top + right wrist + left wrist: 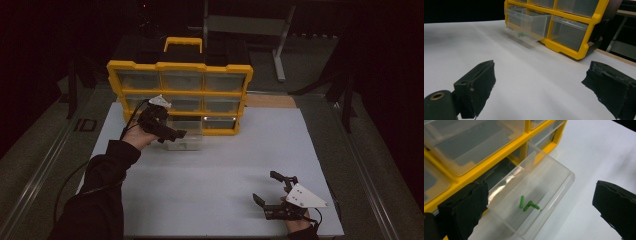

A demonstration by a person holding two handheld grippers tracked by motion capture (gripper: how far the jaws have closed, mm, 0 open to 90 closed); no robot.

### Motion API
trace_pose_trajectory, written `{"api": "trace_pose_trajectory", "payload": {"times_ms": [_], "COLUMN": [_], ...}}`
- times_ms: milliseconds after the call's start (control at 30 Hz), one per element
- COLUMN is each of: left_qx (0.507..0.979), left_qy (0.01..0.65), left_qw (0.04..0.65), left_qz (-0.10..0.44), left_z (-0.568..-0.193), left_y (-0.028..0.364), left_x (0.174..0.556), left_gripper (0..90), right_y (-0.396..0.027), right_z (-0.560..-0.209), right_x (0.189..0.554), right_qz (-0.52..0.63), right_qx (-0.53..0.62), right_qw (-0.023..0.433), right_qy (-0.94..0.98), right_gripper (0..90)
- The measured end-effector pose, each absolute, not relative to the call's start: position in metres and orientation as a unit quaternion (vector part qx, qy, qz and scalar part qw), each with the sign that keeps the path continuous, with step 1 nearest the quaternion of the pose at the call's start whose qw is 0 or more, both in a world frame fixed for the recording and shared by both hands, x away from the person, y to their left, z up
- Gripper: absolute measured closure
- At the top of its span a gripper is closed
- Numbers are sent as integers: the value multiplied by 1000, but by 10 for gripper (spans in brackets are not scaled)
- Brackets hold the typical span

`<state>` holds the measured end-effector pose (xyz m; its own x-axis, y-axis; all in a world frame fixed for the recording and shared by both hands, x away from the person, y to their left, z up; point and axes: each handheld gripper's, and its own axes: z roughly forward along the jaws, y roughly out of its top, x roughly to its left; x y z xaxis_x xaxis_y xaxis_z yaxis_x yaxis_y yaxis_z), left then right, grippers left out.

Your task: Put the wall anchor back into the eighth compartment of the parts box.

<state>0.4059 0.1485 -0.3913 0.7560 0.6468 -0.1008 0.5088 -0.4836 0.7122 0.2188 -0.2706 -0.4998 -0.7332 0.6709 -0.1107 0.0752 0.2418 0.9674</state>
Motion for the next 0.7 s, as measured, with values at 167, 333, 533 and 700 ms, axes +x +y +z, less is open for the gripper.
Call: {"api": "trace_pose_trajectory", "payload": {"times_ms": [167,333,533,700], "left_qx": [856,849,846,845], "left_qy": [319,298,287,279], "left_qw": [397,427,437,447], "left_qz": [89,89,100,93], "left_z": [-391,-389,-387,-390], "left_y": [154,160,163,167], "left_x": [400,386,374,363], "left_gripper": [0,0,0,0], "right_y": [-271,-272,-272,-272], "right_z": [-500,-501,-500,-501], "right_x": [219,221,221,221], "right_qz": [561,559,552,546], "right_qx": [251,257,256,259], "right_qw": [266,269,285,289], "right_qy": [742,741,740,742], "right_gripper": [83,83,83,83]}}
